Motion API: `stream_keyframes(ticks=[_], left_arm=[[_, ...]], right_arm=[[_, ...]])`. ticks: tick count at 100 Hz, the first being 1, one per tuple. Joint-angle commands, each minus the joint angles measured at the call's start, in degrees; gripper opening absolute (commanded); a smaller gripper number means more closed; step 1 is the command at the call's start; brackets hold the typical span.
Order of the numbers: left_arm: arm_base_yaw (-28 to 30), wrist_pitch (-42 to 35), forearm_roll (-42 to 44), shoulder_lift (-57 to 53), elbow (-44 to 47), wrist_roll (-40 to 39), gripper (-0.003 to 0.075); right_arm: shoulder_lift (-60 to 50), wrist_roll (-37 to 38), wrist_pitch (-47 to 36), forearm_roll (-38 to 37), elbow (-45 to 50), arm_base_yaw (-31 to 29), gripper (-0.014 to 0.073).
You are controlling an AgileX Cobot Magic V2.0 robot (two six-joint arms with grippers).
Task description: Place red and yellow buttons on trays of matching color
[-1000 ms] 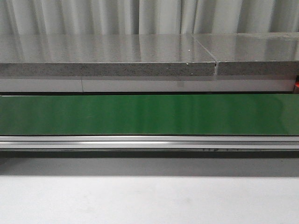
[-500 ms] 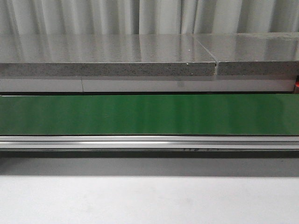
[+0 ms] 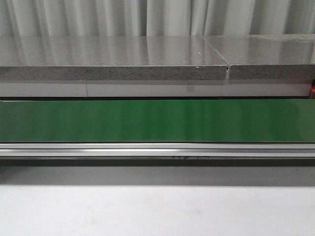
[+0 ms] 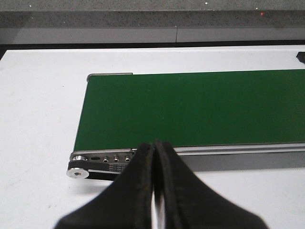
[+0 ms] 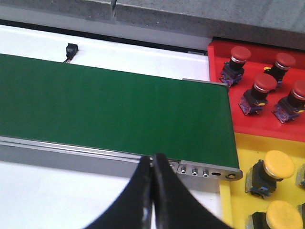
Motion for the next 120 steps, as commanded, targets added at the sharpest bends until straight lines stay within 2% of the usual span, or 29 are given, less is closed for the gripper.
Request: stream_keyframes(ticks=[1,23,49,76,99,120], left_arm=[[-0.17,-4.14,-0.62,0.38,-1.47,-0.48,-0.0019],[-0.17,-4.14,-0.62,0.38,-1.47,-0.48,-0.0019],[-0.17,-4.14,-0.62,0.38,-1.47,-0.48,-0.0019],[-0.17,-4.14,-0.62,0.38,-1.47,-0.48,-0.0019],[-0.17,-4.14,-0.62,0.38,-1.47,-0.48,-0.0019],[-0.17,-4.14,-0.62,0.38,-1.47,-0.48,-0.0019]], right_arm=[[0.40,-0.21,-5.18,-0.55,-1.47,-0.08,-0.0068],[-1.19,-0.15,-11.71,-2.37,0.90,2.00,-0.0068],[-10.38,-0.10,-22.88,-2.82,13.18,4.13,-0.0068],[-21.15,-0.10,-24.38,-2.82,22.00,4.13,-0.0068],[-20.99,3.34,-31.04,-2.82,28.23,4.13,-0.0068],[-20.99,4.64,-31.78,-2.86,28.14,4.13,-0.0068]])
